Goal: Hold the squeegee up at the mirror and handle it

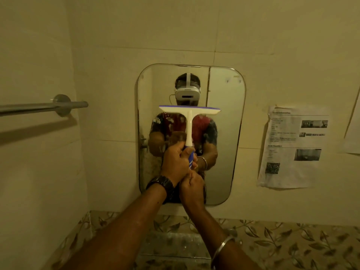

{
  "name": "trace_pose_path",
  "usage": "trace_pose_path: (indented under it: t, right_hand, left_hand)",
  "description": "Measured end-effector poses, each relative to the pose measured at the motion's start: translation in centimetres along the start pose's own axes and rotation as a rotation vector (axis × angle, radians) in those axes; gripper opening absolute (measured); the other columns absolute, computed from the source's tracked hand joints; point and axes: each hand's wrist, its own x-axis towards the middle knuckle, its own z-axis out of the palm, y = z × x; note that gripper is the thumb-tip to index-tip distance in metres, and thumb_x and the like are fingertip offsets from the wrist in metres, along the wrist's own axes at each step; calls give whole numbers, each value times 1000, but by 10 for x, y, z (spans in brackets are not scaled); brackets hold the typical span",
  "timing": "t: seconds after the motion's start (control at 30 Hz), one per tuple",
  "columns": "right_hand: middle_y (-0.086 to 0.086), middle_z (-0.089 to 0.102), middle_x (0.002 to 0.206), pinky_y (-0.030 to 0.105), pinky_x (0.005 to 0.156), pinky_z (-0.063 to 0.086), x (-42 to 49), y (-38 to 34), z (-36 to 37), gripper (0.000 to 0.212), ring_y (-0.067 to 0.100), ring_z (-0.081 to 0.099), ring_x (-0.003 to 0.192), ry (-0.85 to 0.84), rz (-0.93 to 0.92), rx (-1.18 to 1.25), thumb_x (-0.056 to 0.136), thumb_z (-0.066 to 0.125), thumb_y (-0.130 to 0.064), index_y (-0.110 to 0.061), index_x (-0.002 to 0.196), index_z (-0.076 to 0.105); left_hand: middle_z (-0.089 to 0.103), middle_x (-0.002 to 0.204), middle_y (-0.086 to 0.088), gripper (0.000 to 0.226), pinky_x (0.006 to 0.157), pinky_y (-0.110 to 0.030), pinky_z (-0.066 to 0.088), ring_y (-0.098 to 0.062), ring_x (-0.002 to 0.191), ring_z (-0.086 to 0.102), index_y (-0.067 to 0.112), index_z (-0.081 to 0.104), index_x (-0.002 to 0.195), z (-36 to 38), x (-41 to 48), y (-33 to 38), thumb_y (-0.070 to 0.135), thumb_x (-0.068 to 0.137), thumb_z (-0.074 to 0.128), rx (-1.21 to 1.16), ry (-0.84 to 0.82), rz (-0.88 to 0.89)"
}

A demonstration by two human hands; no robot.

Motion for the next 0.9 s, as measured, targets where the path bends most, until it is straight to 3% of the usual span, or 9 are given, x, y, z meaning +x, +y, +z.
trace_pose_path:
  t: [0.13,0.23,0.33,0.47,0.57,0.63,0.73,0.9]
  right_hand:
    - [-7,57,61,29,51,42,-21,7,0,38,7,51,51,4,-28,-41,102,39,-34,-28,68,53]
    - [-9,55,61,22,50,41,-16,-17,-1,41,6,51,51,14,-112,-12,108,40,-28,-27,69,53]
    - [-3,56,61,35,48,44,7,-48,3,42,8,48,51,50,-197,-7,107,40,-32,-27,68,52]
    - [2,55,60,42,48,43,25,-55,16,48,12,46,51,42,-202,-70,105,35,-47,-24,66,51]
    - [6,57,61,47,47,45,20,-39,22,53,19,48,51,21,-167,-90,103,33,-51,-19,67,53]
    - [6,56,60,46,47,44,10,-26,24,52,18,47,50,-6,-124,-118,103,32,-51,-20,67,52]
    - [0,53,58,39,48,42,-11,-13,24,46,11,45,50,-30,-76,-157,103,32,-47,-26,66,50]
    - [-2,55,59,38,48,43,-26,-27,24,46,8,47,49,-10,-136,-138,107,34,-44,-26,68,51]
  left_hand:
    - [72,86,-19,13,62,-29,63,-22,67,69,15,65,100,-4,-19,-9,20,105,55,-12,-5,-13]
    - [72,83,-11,15,65,-38,64,-23,66,71,14,66,102,-10,-14,9,23,106,54,-28,4,42]
    - [73,85,-14,24,68,-48,65,-28,70,72,8,67,104,-19,6,32,29,105,57,-36,27,97]
    - [77,86,-9,46,72,-56,64,-36,76,76,23,72,99,-35,30,29,64,86,58,51,94,92]
    - [75,87,-15,27,71,-58,64,-34,74,74,15,72,101,-35,23,21,40,100,62,3,81,66]
    - [72,84,-17,20,68,-50,65,-28,67,71,5,69,105,-34,13,10,22,105,58,-41,72,37]
    - [71,81,-17,21,62,-39,63,-22,60,68,-1,66,106,-35,-5,-9,18,106,55,-61,71,-22]
    - [71,79,-13,23,63,-41,63,-24,61,68,-1,66,107,-43,-15,1,18,108,52,-108,44,-8]
